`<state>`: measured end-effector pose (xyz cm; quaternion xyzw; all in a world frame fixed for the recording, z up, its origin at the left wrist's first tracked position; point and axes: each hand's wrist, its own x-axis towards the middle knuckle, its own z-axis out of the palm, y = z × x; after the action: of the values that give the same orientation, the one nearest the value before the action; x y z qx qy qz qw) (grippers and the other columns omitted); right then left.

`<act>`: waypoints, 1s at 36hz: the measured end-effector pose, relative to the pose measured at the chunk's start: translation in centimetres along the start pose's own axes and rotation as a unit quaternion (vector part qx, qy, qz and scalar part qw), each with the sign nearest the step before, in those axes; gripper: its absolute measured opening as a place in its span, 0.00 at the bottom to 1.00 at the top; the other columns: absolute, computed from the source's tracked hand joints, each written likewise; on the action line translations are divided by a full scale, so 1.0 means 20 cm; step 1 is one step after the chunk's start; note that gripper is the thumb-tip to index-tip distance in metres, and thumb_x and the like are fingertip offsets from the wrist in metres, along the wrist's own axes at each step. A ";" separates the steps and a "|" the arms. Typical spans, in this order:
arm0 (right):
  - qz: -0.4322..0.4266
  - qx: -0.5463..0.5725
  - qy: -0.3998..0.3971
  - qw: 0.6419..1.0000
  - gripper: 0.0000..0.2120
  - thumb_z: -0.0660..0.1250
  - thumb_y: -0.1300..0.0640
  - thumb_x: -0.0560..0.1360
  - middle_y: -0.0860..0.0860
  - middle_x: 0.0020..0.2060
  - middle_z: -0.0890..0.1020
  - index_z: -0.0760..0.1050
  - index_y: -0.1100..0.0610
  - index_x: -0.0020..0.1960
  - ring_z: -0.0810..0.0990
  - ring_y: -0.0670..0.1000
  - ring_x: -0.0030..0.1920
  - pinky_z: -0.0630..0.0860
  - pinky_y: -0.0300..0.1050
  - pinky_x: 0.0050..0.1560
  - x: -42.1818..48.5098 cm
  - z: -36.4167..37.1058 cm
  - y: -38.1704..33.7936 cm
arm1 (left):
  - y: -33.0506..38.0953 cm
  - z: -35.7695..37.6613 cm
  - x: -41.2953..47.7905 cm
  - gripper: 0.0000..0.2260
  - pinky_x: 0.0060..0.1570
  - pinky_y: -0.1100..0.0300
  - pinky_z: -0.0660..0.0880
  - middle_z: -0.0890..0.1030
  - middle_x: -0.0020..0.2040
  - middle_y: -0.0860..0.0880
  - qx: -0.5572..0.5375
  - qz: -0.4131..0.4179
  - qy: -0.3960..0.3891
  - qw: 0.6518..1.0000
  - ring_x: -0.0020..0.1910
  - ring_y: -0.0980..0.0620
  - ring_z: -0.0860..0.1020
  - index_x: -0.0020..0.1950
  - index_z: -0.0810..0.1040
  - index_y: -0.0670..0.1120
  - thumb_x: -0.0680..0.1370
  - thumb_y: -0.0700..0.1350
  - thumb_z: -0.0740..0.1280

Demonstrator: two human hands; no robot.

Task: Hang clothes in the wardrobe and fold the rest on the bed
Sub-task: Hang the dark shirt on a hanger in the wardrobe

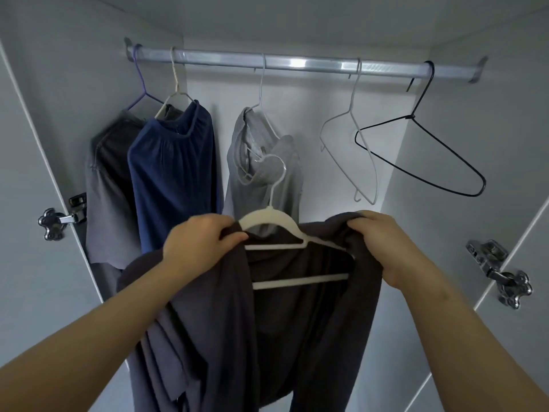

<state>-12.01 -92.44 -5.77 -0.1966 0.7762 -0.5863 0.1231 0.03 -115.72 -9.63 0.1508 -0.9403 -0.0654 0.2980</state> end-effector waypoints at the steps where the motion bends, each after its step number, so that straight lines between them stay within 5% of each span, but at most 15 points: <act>1: -0.012 -0.022 -0.032 0.999 0.11 0.59 0.62 0.78 0.54 0.44 0.82 0.79 0.53 0.45 0.80 0.55 0.49 0.76 0.49 0.51 -0.03 0.00 -0.01 | -0.02 -0.02 0.01 0.13 0.37 0.58 0.71 0.80 0.43 0.53 -0.015 -0.014 0.008 1.000 0.41 0.55 0.76 0.49 0.81 0.51 0.76 0.58 0.63; 6: -0.009 -0.149 -0.279 0.949 0.08 0.63 0.52 0.78 0.50 0.47 0.81 0.74 0.43 0.56 0.83 0.51 0.41 0.80 0.43 0.39 -0.13 0.00 -0.05 | -0.08 -0.09 0.02 0.11 0.34 0.60 0.70 0.76 0.35 0.57 -0.071 -0.044 0.038 0.996 0.36 0.58 0.73 0.43 0.81 0.49 0.75 0.55 0.66; 8: -0.010 -0.156 -0.314 0.937 0.09 0.62 0.52 0.78 0.52 0.42 0.82 0.74 0.43 0.57 0.83 0.51 0.36 0.79 0.41 0.36 -0.13 0.00 -0.06 | -0.09 -0.12 0.03 0.09 0.36 0.58 0.71 0.76 0.34 0.59 -0.090 -0.041 0.041 0.994 0.36 0.59 0.73 0.43 0.81 0.50 0.74 0.54 0.67; 11: -0.070 -0.118 -0.169 0.976 0.07 0.63 0.52 0.78 0.50 0.31 0.82 0.79 0.48 0.51 0.81 0.48 0.31 0.78 0.39 0.35 -0.09 0.02 -0.04 | -0.09 -0.15 0.03 0.07 0.42 0.53 0.75 0.79 0.38 0.56 -0.107 -0.028 0.034 0.993 0.40 0.57 0.76 0.44 0.82 0.50 0.74 0.52 0.68; 14: -0.194 -0.243 0.031 0.950 0.11 0.65 0.51 0.76 0.45 0.45 0.82 0.77 0.47 0.57 0.79 0.48 0.49 0.75 0.46 0.55 0.00 0.04 0.00 | -0.10 -0.16 0.02 0.07 0.45 0.54 0.76 0.81 0.40 0.56 -0.120 0.000 0.025 0.992 0.41 0.58 0.77 0.44 0.82 0.50 0.73 0.52 0.69; 17: -0.242 -0.391 -0.019 0.888 0.22 0.67 0.45 0.73 0.45 0.63 0.74 0.70 0.42 0.66 0.69 0.50 0.65 0.65 0.50 0.65 0.04 0.07 0.03 | -0.09 -0.15 0.01 0.13 0.43 0.61 0.75 0.80 0.39 0.62 -0.158 0.031 0.022 0.987 0.45 0.62 0.77 0.45 0.81 0.56 0.69 0.62 0.67; 22: -0.227 -0.318 -0.162 0.906 0.04 0.67 0.53 0.75 0.43 0.43 0.79 0.77 0.48 0.50 0.74 0.36 0.42 0.68 0.24 0.42 0.07 0.12 0.05 | -0.07 -0.15 0.00 0.24 0.42 0.58 0.77 0.82 0.42 0.58 -0.151 0.095 -0.013 0.984 0.44 0.61 0.78 0.53 0.83 0.51 0.69 0.64 0.60; 24: -0.222 -0.283 -0.174 0.917 0.05 0.67 0.54 0.76 0.41 0.39 0.78 0.74 0.45 0.43 0.75 0.35 0.40 0.69 0.24 0.41 0.07 0.12 0.07 | -0.09 -0.17 0.00 0.23 0.44 0.62 0.77 0.83 0.43 0.60 -0.154 0.103 -0.026 0.982 0.45 0.62 0.79 0.55 0.82 0.51 0.70 0.63 0.61; 27: -0.216 -0.248 -0.166 0.930 0.02 0.66 0.54 0.76 0.43 0.42 0.80 0.77 0.50 0.46 0.77 0.39 0.43 0.71 0.27 0.42 0.07 0.13 0.10 | -0.12 -0.18 0.02 0.11 0.50 0.77 0.71 0.76 0.40 0.77 -0.185 0.081 -0.029 0.979 0.46 0.73 0.76 0.56 0.80 0.52 0.74 0.50 0.69; 31: -0.212 -0.258 -0.154 0.930 0.04 0.65 0.54 0.77 0.45 0.43 0.80 0.77 0.54 0.48 0.77 0.41 0.45 0.71 0.27 0.42 0.08 0.14 0.14 | -0.15 -0.22 0.04 0.09 0.50 0.82 0.66 0.79 0.47 0.63 -0.184 0.058 0.068 0.979 0.50 0.71 0.73 0.54 0.82 0.45 0.76 0.38 0.67; 33: -0.208 -0.262 -0.152 0.930 0.03 0.65 0.54 0.77 0.44 0.42 0.79 0.76 0.53 0.48 0.76 0.41 0.44 0.71 0.27 0.42 0.08 0.14 0.16 | -0.13 -0.26 0.04 0.11 0.50 0.81 0.67 0.80 0.47 0.65 -0.225 0.050 0.106 0.967 0.49 0.71 0.75 0.56 0.80 0.49 0.76 0.37 0.66; 36: -0.204 -0.254 -0.131 0.937 0.02 0.65 0.54 0.77 0.42 0.41 0.79 0.75 0.49 0.45 0.77 0.41 0.44 0.72 0.31 0.44 0.09 0.14 0.19 | -0.09 -0.29 0.02 0.12 0.50 0.77 0.70 0.81 0.43 0.70 -0.320 0.082 0.002 0.944 0.48 0.70 0.78 0.49 0.82 0.59 0.75 0.41 0.68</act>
<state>-13.04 -94.80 -10.09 -0.4501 0.8194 -0.3518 0.0473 3.55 -117.80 -5.19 -0.0305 -0.8785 -0.3377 0.3365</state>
